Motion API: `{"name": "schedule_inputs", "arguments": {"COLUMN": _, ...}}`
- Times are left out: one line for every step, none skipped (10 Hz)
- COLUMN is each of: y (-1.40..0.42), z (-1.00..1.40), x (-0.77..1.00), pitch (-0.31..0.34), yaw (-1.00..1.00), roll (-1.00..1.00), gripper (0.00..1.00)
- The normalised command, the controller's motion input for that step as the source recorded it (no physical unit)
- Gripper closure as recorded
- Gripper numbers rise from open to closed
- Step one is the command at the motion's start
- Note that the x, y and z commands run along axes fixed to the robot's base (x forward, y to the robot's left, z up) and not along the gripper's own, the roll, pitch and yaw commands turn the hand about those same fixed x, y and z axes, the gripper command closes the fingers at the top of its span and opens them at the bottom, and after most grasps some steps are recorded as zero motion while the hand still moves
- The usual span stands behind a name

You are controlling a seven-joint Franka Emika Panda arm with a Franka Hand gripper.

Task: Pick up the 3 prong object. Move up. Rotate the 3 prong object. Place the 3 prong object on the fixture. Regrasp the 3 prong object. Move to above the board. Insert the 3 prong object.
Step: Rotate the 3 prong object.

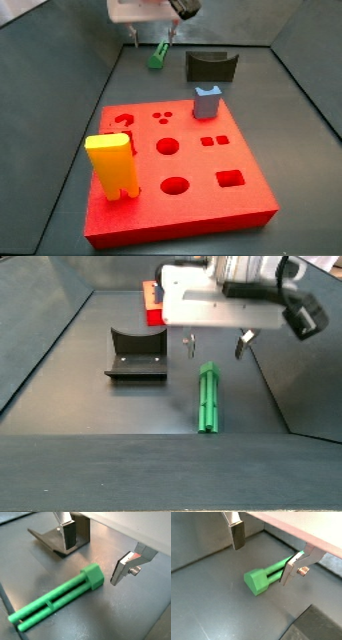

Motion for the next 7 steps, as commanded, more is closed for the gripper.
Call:
{"name": "schedule_inputs", "arguments": {"y": 0.01, "z": 0.98, "x": -0.03, "pitch": 0.082, "yaw": -0.02, "roll": 0.08, "gripper": 0.00}}
{"name": "schedule_inputs", "arguments": {"y": 0.01, "z": 0.83, "x": -0.03, "pitch": 0.084, "yaw": -0.01, "roll": 0.10, "gripper": 0.00}}
{"name": "schedule_inputs", "arguments": {"y": 0.00, "z": 0.69, "x": -0.03, "pitch": 0.088, "yaw": -0.01, "roll": 0.11, "gripper": 0.00}}
{"name": "schedule_inputs", "arguments": {"y": 0.00, "z": 0.00, "x": 0.00, "pitch": 0.000, "yaw": 1.00, "roll": 0.00, "gripper": 0.00}}
{"name": "schedule_inputs", "arguments": {"y": -0.01, "z": -0.19, "x": 0.00, "pitch": 0.000, "yaw": 1.00, "roll": 0.00, "gripper": 0.00}}
{"name": "schedule_inputs", "arguments": {"y": 0.00, "z": -0.30, "x": 0.01, "pitch": 0.000, "yaw": 1.00, "roll": 0.00, "gripper": 0.00}}
{"name": "schedule_inputs", "arguments": {"y": 0.00, "z": -0.25, "x": 0.04, "pitch": -0.002, "yaw": 1.00, "roll": 0.00, "gripper": 0.00}}
